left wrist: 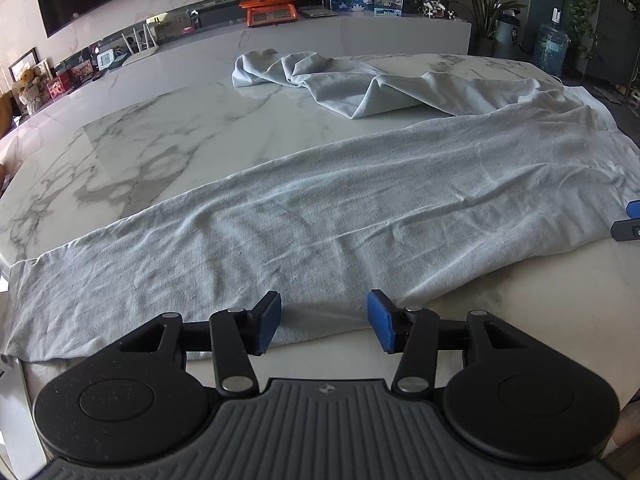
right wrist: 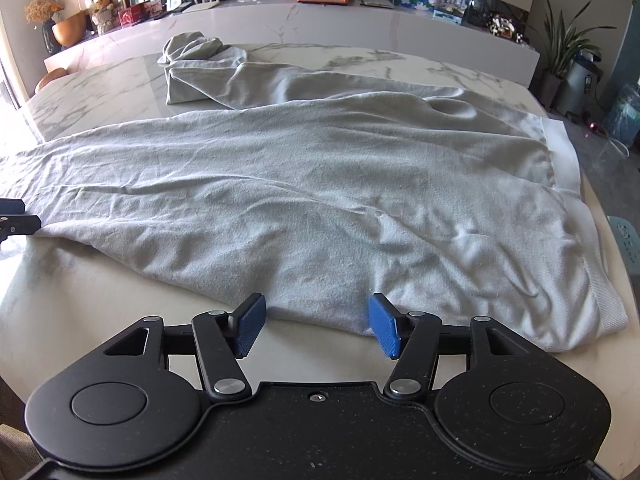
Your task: Fold clothes
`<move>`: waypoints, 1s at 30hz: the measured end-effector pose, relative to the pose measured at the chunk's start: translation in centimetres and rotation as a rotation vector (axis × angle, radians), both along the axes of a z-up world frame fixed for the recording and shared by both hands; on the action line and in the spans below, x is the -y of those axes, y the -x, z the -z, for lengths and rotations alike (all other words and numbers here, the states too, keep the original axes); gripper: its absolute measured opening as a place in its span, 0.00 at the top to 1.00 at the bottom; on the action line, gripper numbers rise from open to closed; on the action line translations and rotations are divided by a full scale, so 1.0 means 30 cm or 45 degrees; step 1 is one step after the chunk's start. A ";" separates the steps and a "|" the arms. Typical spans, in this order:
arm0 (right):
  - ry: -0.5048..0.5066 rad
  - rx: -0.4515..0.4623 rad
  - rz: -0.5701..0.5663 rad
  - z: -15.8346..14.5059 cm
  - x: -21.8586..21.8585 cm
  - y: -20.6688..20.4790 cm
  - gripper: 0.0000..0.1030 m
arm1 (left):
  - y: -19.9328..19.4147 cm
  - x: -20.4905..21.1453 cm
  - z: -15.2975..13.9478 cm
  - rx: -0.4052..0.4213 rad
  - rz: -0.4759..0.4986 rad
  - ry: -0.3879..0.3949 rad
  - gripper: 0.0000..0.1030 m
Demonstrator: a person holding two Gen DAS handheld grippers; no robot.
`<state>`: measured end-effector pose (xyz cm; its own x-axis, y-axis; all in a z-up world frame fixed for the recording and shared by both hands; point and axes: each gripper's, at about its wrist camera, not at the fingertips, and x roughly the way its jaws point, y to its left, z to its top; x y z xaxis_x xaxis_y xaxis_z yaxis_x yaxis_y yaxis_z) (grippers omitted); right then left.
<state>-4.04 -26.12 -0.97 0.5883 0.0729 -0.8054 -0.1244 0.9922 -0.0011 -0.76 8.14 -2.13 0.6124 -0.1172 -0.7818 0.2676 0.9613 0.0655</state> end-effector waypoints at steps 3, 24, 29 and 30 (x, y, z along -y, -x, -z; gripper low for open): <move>0.002 0.017 -0.002 -0.008 -0.001 0.013 0.46 | 0.015 0.001 -0.012 0.044 0.015 0.004 0.55; 0.038 0.101 -0.085 0.012 -0.126 -0.066 0.48 | -0.014 0.286 0.029 0.137 0.234 -0.031 0.56; 0.001 0.082 -0.086 0.016 -0.112 -0.045 0.47 | 0.031 0.284 0.032 0.151 0.279 -0.060 0.56; -0.008 0.076 -0.092 0.015 -0.109 -0.035 0.47 | 0.040 0.284 0.032 0.156 0.293 -0.067 0.57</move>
<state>-2.99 -22.86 -1.44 0.6284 0.1219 -0.7683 -0.1955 0.9807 -0.0043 -1.96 -0.37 -3.10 0.6651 -0.2252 -0.7120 0.4656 0.8705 0.1596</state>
